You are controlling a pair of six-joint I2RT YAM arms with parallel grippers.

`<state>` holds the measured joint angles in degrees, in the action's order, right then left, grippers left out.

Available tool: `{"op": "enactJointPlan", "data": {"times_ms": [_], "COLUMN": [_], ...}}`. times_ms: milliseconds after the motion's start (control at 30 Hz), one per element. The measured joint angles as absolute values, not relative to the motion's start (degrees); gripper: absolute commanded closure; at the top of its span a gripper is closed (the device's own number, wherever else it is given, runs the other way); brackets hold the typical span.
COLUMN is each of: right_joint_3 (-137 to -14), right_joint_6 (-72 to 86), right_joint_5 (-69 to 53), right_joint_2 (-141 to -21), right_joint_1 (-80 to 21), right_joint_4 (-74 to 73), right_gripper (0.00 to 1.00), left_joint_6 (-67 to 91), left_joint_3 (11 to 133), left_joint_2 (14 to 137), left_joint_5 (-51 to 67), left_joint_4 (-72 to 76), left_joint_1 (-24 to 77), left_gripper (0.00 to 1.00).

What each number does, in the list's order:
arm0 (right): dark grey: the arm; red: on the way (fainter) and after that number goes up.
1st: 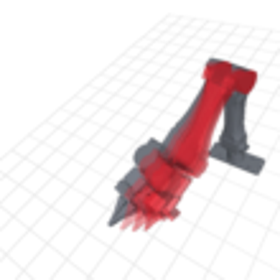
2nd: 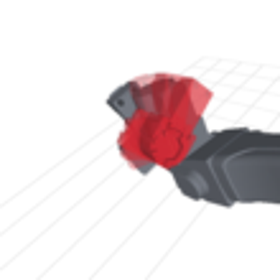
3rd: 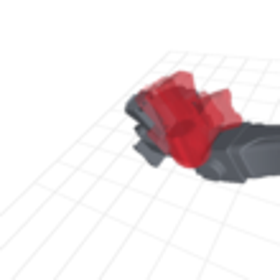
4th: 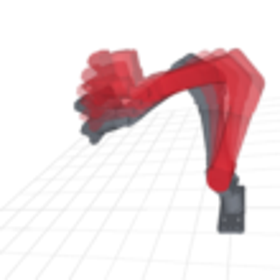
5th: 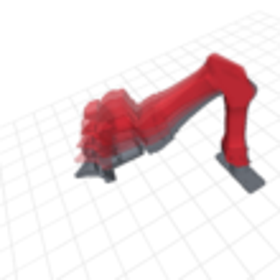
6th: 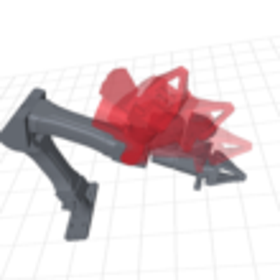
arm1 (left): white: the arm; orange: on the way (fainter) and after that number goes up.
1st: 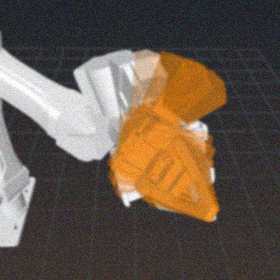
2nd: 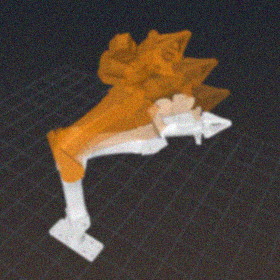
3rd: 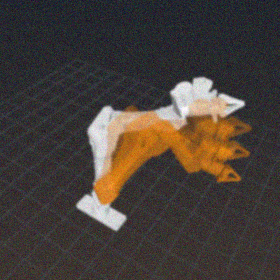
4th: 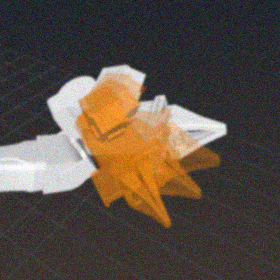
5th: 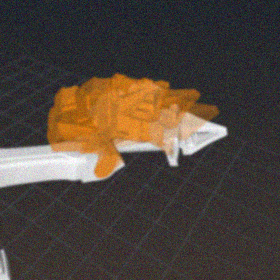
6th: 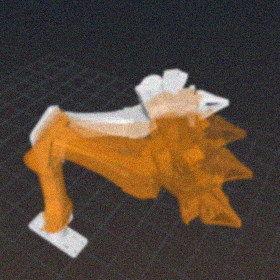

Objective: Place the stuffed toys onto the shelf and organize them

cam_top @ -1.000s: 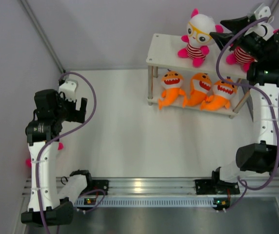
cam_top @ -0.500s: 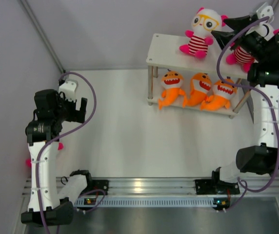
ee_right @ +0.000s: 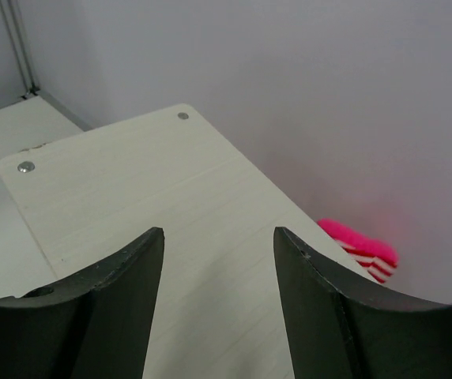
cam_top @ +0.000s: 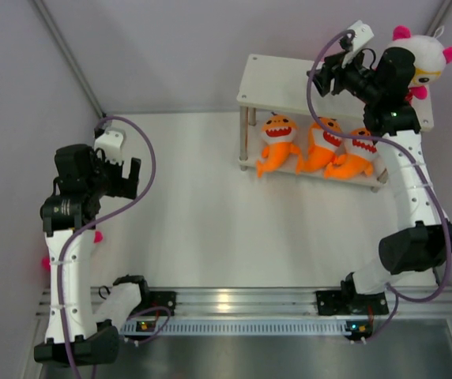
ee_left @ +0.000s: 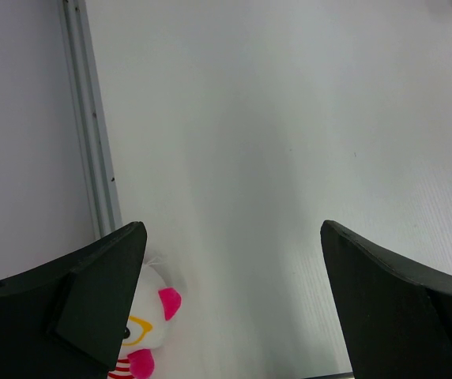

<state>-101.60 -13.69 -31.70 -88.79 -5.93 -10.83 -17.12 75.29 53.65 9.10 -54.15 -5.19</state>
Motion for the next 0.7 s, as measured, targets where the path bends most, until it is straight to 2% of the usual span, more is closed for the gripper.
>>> {"op": "enactJointPlan", "data": {"times_ms": [200,700], "right_joint_3": [-101.73,-98.94], "right_joint_6": [-15.22,-21.5], "right_joint_5": [-28.38,-21.69], "right_joint_2": [-88.79,-80.01], "right_joint_1": [-7.38,-22.37], "right_joint_4": [-12.38,-12.91], "right_gripper": [0.43,0.42], "left_joint_6": [-17.12,-17.1], "left_joint_3": [75.68,75.77], "left_joint_2": [53.78,53.91], "left_joint_5": [9.13,9.15], "left_joint_4": [-54.22,-54.24], "left_joint_1": [-5.19,-5.19], "left_gripper": [0.02,0.02]}}
